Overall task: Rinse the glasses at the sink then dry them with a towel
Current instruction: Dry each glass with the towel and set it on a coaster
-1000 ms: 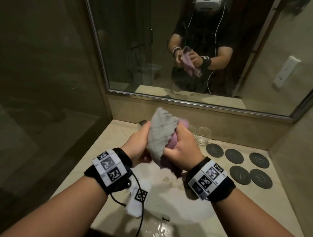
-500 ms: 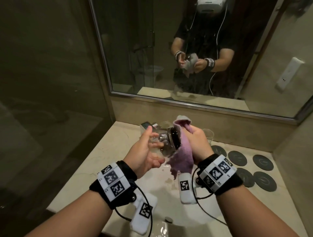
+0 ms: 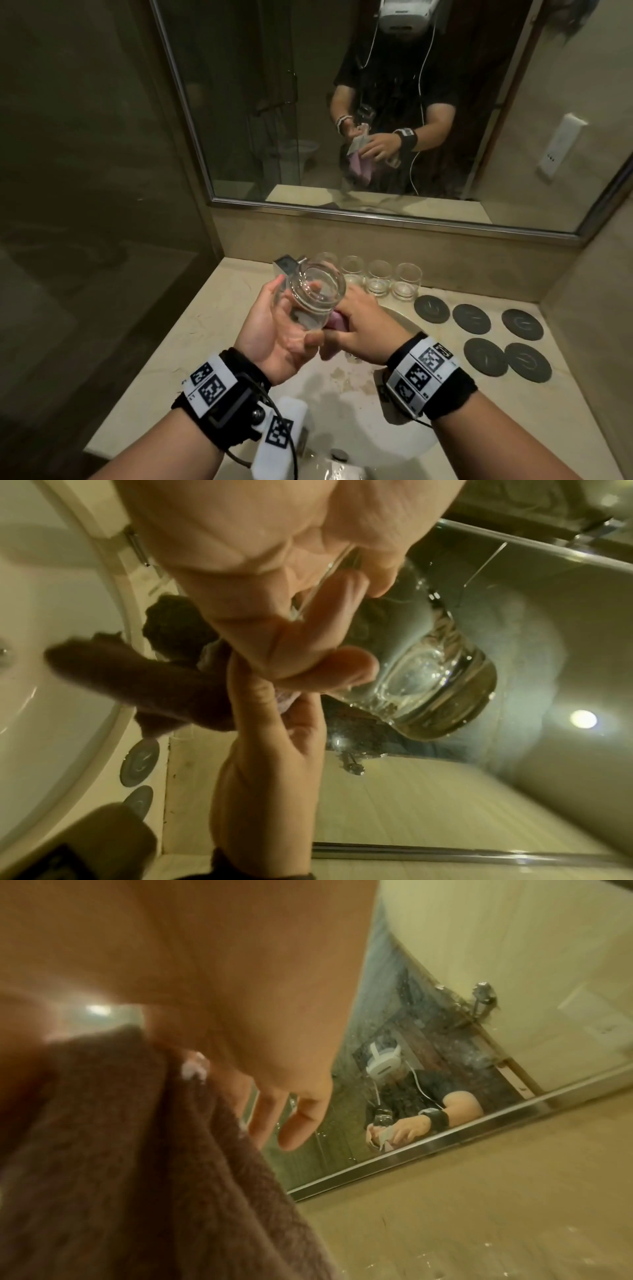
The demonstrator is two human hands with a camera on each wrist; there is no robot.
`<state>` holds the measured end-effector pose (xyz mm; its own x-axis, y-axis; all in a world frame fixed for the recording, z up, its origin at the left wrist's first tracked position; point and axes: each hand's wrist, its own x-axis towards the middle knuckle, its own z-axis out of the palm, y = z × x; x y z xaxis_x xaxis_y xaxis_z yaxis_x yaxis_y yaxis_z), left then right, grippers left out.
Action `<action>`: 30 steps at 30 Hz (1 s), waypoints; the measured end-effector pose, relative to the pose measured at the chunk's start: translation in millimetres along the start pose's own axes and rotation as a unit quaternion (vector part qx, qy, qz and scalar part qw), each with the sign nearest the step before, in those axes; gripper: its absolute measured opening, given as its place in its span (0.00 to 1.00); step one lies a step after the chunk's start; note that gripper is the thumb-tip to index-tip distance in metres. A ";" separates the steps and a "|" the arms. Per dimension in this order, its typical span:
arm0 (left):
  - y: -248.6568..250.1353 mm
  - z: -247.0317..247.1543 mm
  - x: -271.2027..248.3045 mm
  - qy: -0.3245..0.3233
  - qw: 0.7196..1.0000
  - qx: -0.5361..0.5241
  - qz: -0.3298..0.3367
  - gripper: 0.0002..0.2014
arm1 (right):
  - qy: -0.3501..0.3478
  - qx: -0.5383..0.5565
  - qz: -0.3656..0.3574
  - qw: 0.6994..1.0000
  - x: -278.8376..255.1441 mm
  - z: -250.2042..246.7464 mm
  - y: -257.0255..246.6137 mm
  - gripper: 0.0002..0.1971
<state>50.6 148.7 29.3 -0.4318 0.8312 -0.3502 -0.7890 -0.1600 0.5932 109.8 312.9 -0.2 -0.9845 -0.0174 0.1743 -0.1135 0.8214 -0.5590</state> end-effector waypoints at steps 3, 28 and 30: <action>-7.0 -2.1 5.8 0.049 0.998 0.019 0.023 0.40 | -0.014 0.102 0.016 0.995 -4.4 -11.9 -2.2 0.26; -39.7 -11.6 74.3 0.184 0.979 0.086 -0.023 0.34 | 0.198 0.358 0.164 0.897 -45.5 -6.4 53.4 0.34; -40.1 -15.1 81.4 0.188 0.978 0.082 -0.034 0.36 | 0.209 0.329 0.181 0.903 -47.7 -10.1 66.3 0.36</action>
<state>40.5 214.7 -33.9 -0.5360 0.5773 -0.6160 -0.7539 0.0012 0.6570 150.6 373.9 -37.4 -0.8527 0.5132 0.0980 0.0147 0.2111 -0.9773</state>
